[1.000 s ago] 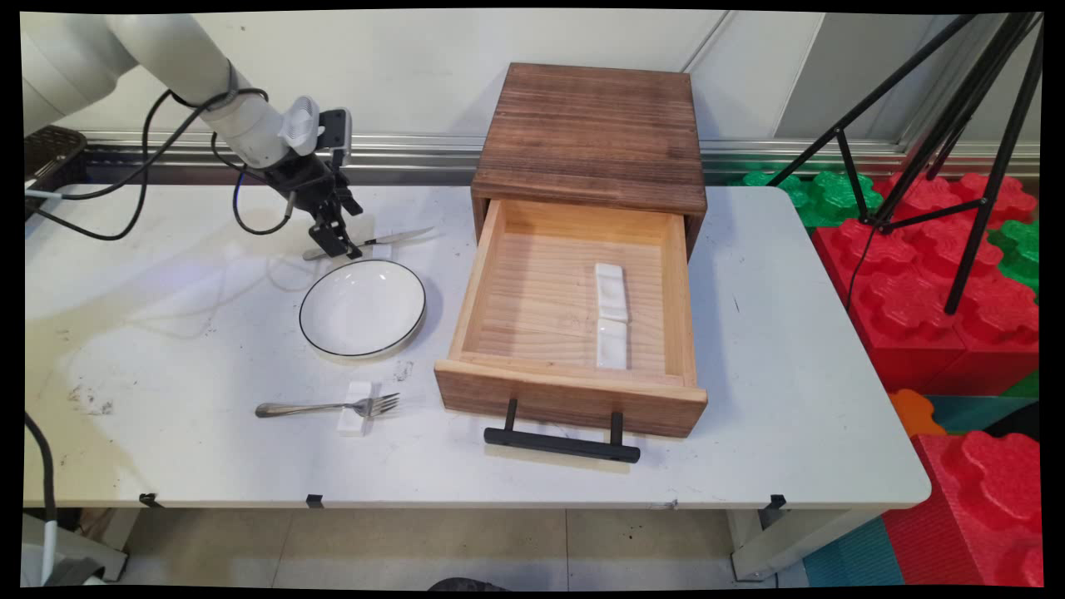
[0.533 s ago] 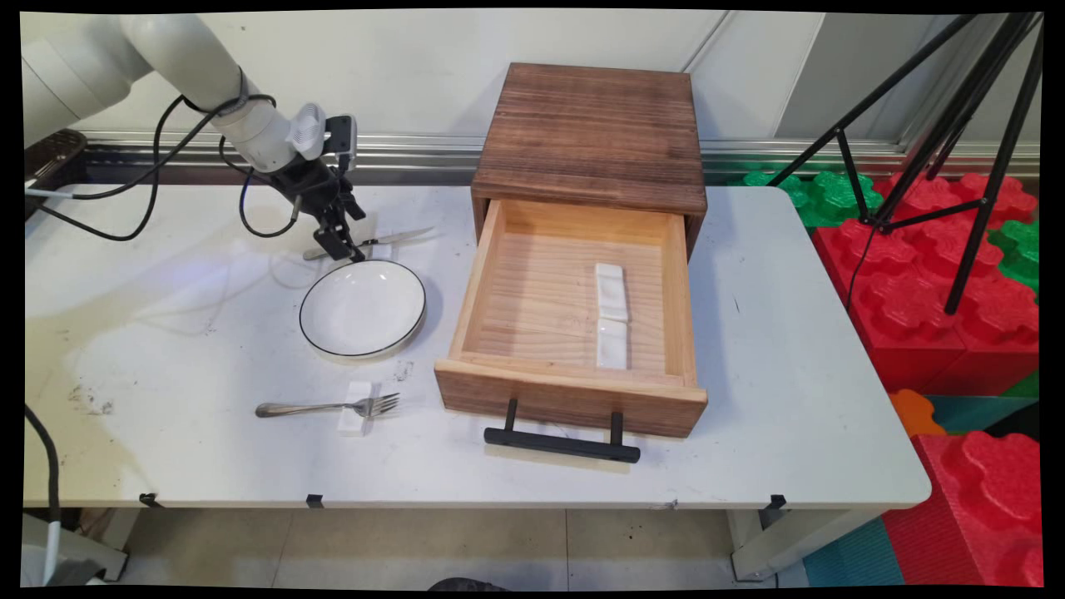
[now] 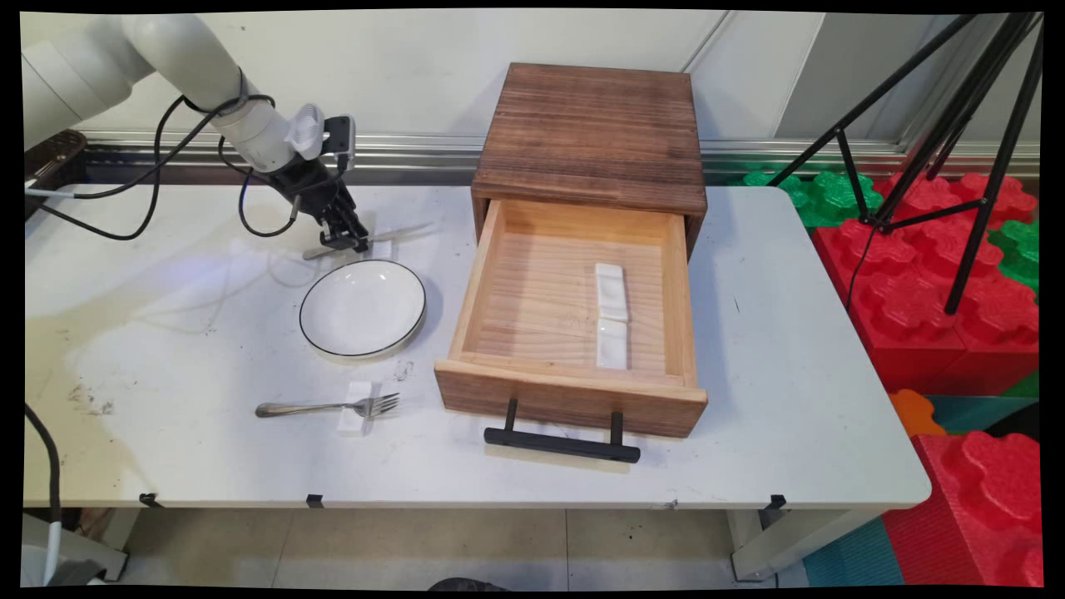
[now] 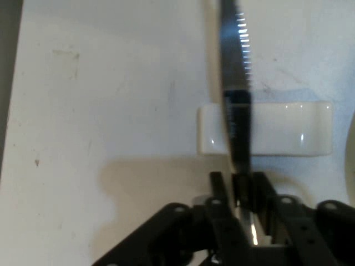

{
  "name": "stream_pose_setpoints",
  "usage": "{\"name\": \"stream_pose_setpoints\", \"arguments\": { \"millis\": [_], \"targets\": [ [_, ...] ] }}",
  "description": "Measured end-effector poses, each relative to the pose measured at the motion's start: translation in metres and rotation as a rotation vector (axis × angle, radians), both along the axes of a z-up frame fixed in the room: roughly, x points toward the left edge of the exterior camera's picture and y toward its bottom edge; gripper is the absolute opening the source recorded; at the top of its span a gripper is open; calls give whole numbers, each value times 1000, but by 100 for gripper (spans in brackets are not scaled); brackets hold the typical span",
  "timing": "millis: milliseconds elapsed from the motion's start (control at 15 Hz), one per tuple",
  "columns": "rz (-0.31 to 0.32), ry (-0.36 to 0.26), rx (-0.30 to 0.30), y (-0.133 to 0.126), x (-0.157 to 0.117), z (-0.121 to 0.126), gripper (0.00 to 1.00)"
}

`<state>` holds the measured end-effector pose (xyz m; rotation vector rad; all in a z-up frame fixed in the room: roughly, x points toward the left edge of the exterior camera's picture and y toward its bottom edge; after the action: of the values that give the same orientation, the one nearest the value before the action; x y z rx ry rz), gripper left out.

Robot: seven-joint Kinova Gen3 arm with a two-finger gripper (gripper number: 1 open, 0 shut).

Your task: Pick up the knife from the left of the white plate, then place the picked object into the drawer

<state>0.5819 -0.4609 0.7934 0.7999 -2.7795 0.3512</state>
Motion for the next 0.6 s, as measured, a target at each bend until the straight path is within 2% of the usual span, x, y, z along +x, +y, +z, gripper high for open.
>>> {"name": "stream_pose_setpoints", "arguments": {
  "millis": [600],
  "targets": [
    [9,2,-1,5,8,3,0]
  ]
}}
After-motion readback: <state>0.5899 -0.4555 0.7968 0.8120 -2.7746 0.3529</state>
